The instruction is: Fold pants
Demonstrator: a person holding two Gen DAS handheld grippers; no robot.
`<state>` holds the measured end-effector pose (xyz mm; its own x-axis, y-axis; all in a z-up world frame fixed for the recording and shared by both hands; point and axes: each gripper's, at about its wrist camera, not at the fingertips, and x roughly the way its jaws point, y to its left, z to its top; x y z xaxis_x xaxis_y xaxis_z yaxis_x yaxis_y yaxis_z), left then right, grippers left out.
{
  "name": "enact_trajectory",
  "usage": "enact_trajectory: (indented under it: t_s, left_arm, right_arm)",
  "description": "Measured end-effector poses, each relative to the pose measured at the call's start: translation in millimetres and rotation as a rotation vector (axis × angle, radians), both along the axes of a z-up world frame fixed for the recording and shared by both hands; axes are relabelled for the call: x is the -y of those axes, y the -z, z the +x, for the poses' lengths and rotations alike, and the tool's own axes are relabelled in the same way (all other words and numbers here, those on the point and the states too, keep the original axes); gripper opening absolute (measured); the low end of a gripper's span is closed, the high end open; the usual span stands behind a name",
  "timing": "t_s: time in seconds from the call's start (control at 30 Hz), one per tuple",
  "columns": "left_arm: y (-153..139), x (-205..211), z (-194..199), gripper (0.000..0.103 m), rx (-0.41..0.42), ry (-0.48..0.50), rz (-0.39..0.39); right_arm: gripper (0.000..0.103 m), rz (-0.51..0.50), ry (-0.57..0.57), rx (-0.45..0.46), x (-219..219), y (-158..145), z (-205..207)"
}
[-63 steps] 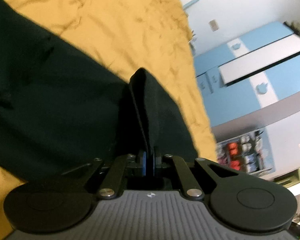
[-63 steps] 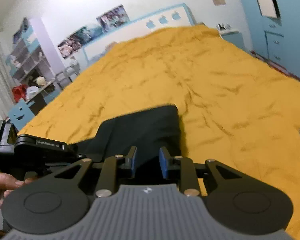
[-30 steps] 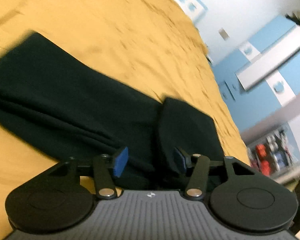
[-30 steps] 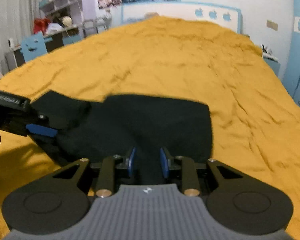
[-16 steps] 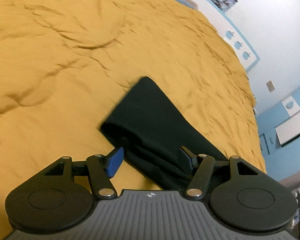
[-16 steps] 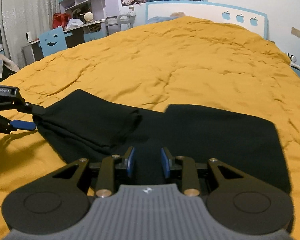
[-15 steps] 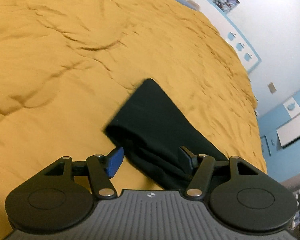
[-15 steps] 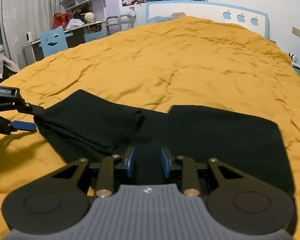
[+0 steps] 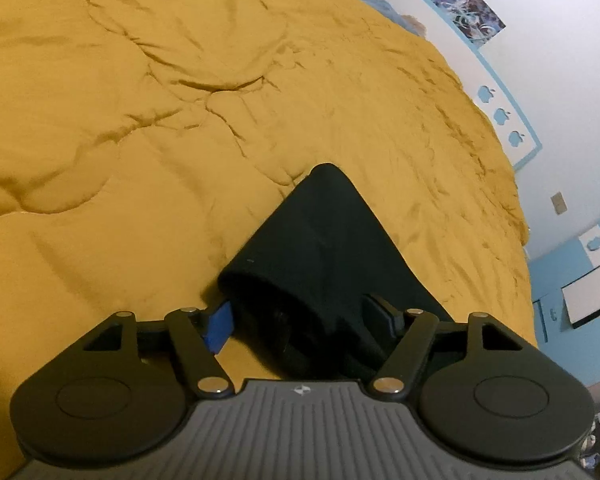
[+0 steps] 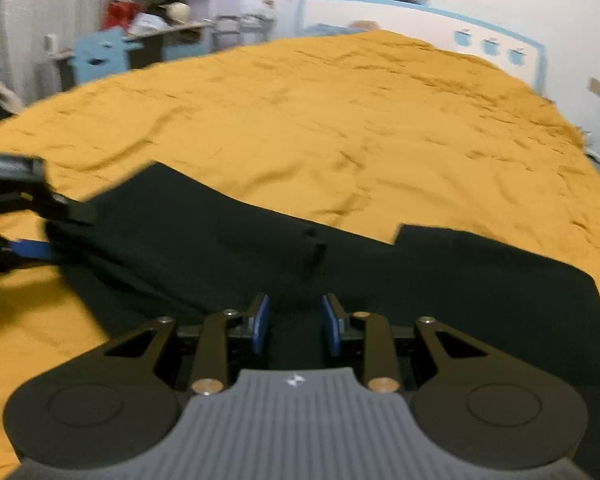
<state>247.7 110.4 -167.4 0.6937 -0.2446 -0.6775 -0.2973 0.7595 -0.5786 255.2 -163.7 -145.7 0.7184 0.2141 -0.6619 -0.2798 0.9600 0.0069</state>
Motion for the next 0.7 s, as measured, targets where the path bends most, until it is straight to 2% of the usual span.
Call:
enact_trajectory:
  t_s: [0.1,0.3,0.4,0.47,0.53,0.7]
  left_arm:
    - [2.4,3.6,3.5,0.082,0.008,-0.002,0.018]
    - [9.6,-0.7,5.2,0.073,0.016,-0.06,-0.031]
    - [8.1,1.1,6.6,0.06,0.008,-0.063,-0.015]
    - [7.3,1.7,6.2,0.039,0.003,-0.066,0.002]
    - [7.9,0.8,6.0,0.028,0.004,-0.06,-0.01]
    - [4.7,-0.3,6.2,0.02,0.007,-0.063,-0.018]
  right_arm:
    - [0.025,-0.003,0.001,-0.008,-2.2,18.2,0.8]
    - [0.025,0.013,0.001,0.006,1.4,27.1,-1.7]
    - [0.025,0.021,0.002,0.005,1.7,29.3,0.2]
    - [0.025,0.021,0.002,0.008,1.0,29.9,0.3]
    - [0.025,0.022,0.004,0.01,1.0,30.7,-0.3]
    - [0.025,0.033,0.004,0.01,2.4,31.3,0.1]
